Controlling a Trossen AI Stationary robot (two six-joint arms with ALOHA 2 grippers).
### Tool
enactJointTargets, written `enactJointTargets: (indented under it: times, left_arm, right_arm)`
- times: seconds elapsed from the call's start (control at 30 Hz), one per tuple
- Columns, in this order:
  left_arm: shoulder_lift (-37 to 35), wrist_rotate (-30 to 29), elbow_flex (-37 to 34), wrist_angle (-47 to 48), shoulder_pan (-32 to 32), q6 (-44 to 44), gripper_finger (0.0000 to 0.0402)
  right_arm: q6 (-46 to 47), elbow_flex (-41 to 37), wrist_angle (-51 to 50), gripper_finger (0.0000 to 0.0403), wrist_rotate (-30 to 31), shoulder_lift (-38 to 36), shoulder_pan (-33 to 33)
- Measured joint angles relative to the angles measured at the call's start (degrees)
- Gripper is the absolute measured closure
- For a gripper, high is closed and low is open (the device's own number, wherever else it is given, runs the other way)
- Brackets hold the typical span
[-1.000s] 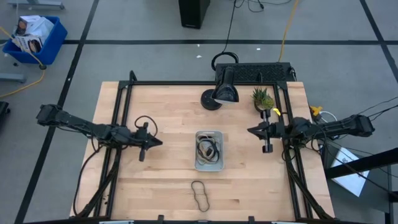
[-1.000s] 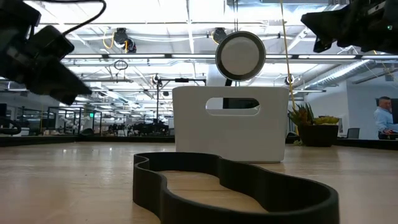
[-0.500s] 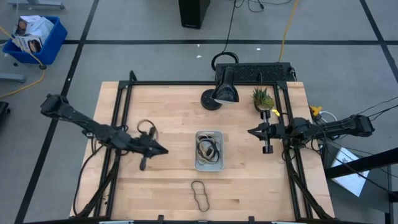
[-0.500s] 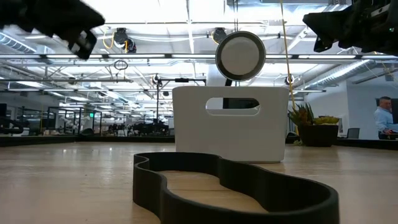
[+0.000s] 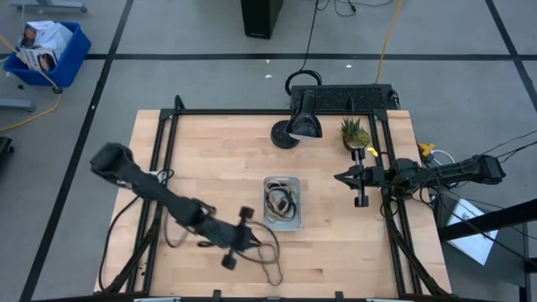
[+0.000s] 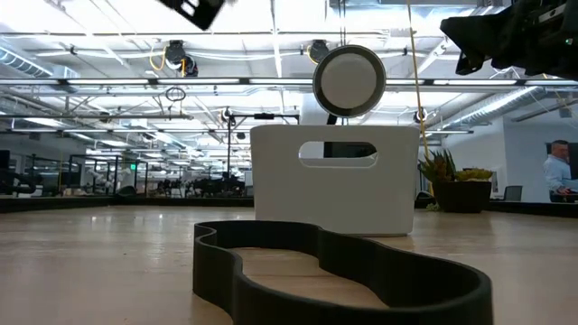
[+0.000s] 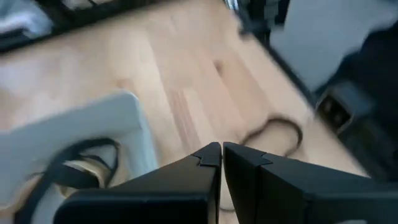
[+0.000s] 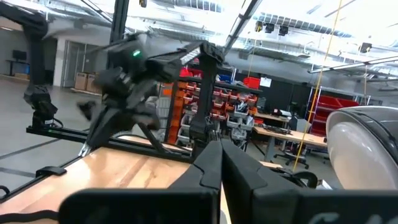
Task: Pick and place rubber bands into bin
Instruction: Put the black rubber band into the gray container
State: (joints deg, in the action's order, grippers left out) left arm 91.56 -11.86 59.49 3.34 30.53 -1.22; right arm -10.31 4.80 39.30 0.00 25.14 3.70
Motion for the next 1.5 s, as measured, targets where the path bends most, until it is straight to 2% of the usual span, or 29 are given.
enactJointTargets:
  times: [0.2,0.3,0.4,0.5,0.67,0.83,0.97,1.2,1.4,1.5]
  left_arm:
    - [11.5,0.98,7.39,8.72,1.66,3.96,0.0374]
    - [14.79,4.29,8.12,8.6,2.02,5.23,0.0359]
    - [16.59,6.42,8.12,8.55,1.98,6.79,0.0318]
    - [17.27,6.77,8.12,8.62,1.96,7.33,0.0261]
    - [18.02,5.86,8.12,8.98,1.83,14.0,0.0166]
    - [18.06,7.41,7.07,8.75,0.51,18.74,0.0122]
    - [18.03,9.17,7.07,8.39,-1.23,18.06,0.013]
    - [21.11,15.36,7.05,5.08,-3.13,18.11,0.0178]
    - [24.24,15.46,7.29,4.64,-3.13,19.26,0.0222]
    - [24.9,15.46,7.31,4.68,-3.05,19.45,0.0256]
  right_arm:
    - [0.57,0.0,-0.08,0.0403,0.08,-0.02,0.0]
    - [0.79,0.0,-0.08,0.0403,0.1,-0.02,0.0]
    - [0.84,0.0,-0.1,0.0403,0.12,0.02,0.0]
    - [0.78,0.0,-0.1,0.0403,0.12,0.03,0.0]
    - [0.53,0.0,-0.1,0.0403,0.73,0.03,0.0]
    - [0.6,0.0,-0.14,0.0403,3.22,0.07,-0.02]
    - [0.6,0.0,-0.36,0.0403,3.09,0.07,0.0]
    - [0.62,0.02,-0.55,0.0403,3.01,0.07,-0.02]
    - [0.55,0.02,-0.62,0.0403,3.01,0.09,0.0]
    - [0.44,0.02,-0.62,0.0403,3.01,0.09,-0.01]
